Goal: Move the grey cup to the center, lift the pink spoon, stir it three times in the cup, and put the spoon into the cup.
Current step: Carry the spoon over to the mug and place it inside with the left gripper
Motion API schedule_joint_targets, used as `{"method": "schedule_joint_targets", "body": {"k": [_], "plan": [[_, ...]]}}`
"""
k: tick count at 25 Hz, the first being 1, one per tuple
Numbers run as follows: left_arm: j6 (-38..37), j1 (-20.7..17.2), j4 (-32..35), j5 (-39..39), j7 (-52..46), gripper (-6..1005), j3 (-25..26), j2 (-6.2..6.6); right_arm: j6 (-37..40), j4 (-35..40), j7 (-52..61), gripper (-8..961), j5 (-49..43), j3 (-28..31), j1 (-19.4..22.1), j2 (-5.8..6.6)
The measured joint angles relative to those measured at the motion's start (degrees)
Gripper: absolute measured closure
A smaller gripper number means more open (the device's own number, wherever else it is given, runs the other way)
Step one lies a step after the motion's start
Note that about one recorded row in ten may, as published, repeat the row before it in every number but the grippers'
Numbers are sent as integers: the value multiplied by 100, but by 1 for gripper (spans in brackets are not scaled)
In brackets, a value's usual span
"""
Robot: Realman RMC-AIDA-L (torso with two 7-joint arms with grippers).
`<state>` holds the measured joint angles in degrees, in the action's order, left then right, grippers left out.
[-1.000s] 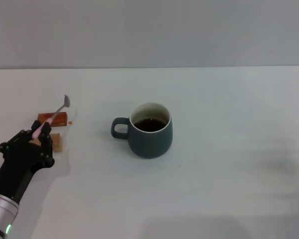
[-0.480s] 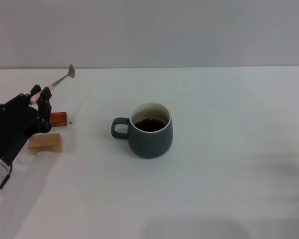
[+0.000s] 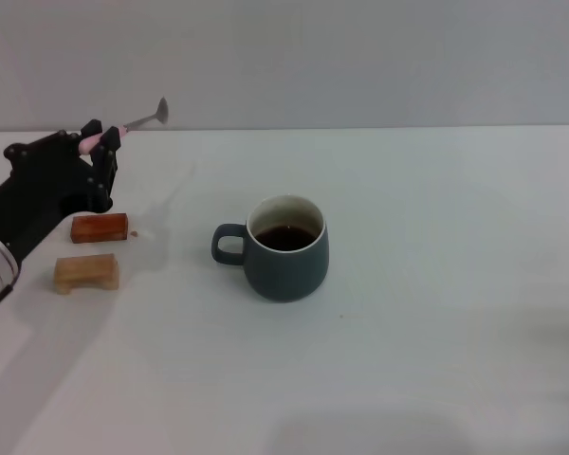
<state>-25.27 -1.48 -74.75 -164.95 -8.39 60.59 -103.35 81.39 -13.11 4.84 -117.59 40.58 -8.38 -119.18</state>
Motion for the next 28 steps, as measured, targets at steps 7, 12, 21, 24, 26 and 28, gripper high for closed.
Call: {"method": "schedule_joint_targets", "body": {"k": [7, 12, 21, 24, 26, 28], "plan": [[1145, -60, -1154, -36, 72, 854, 13, 461, 171, 50, -13, 953, 0, 307, 243, -8], [2210, -26, -1820, -39, 585, 854, 85, 435, 300, 84, -32, 954, 9, 483, 395, -9], [4038, 110, -2736, -16, 1723, 854, 387, 34, 223, 185, -2, 955, 9, 580, 385, -9], [4674, 163, -3065, 67, 2463, 854, 601, -315, 195, 192, 0, 955, 9, 587, 363, -9], [4863, 208, -3138, 159, 2709, 854, 662, -398, 193, 193, 2, 955, 9, 590, 345, -9], [5520, 419, -3254, 755, 3559, 854, 929, -662, 190, 202, 3, 955, 9, 595, 329, -9]]}}
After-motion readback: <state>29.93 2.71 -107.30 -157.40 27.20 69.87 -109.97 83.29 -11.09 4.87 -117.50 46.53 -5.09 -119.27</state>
